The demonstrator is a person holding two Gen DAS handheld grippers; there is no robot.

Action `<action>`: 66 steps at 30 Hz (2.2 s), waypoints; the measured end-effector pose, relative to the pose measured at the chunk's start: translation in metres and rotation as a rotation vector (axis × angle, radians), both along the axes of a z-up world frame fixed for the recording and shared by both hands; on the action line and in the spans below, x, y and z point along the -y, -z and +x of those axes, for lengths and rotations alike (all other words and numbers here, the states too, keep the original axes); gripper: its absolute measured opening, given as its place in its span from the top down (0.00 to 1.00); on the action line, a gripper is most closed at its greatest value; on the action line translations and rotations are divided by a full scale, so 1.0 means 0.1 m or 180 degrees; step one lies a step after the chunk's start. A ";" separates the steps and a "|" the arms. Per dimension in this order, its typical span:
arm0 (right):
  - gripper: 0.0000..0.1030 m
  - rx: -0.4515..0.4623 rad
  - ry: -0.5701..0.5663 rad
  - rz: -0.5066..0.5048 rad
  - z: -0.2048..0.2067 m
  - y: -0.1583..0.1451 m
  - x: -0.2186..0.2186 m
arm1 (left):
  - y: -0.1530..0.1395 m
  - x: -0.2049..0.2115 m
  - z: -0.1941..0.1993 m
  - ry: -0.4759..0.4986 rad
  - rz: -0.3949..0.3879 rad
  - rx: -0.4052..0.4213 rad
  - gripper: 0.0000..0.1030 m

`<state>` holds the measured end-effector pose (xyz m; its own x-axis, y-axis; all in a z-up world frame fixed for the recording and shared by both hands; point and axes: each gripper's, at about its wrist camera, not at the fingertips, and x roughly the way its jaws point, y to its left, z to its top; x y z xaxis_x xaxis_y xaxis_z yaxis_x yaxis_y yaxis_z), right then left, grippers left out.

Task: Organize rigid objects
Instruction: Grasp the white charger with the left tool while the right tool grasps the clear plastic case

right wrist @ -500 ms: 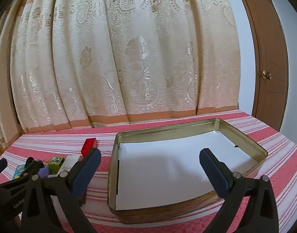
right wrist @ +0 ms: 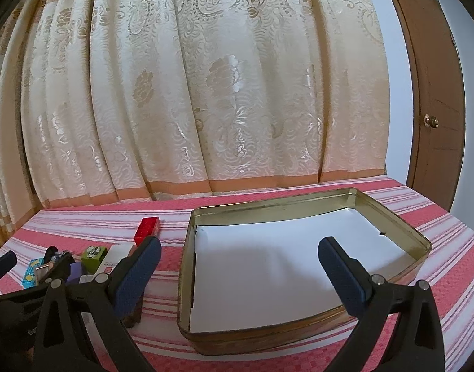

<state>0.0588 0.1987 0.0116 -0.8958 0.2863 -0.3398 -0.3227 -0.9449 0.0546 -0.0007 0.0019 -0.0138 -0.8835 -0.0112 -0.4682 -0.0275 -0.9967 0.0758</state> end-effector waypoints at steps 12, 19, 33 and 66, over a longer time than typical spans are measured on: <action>0.00 -0.0014 -0.0198 -0.0009 0.01 0.02 0.08 | -0.02 0.21 -0.01 -0.0105 0.0006 -0.0072 0.00; 0.18 0.0097 -0.0689 -0.0089 -0.06 0.06 0.26 | -0.01 0.84 -0.13 -0.0725 0.0265 -0.0044 0.00; 0.49 0.0852 -0.1679 0.0039 -0.29 0.28 0.92 | 0.05 0.96 -0.14 -0.0865 0.0170 0.0044 0.04; 0.73 0.0319 -0.1177 -0.0003 -0.14 0.06 0.18 | 0.22 0.10 0.02 0.0680 0.0322 0.0504 0.32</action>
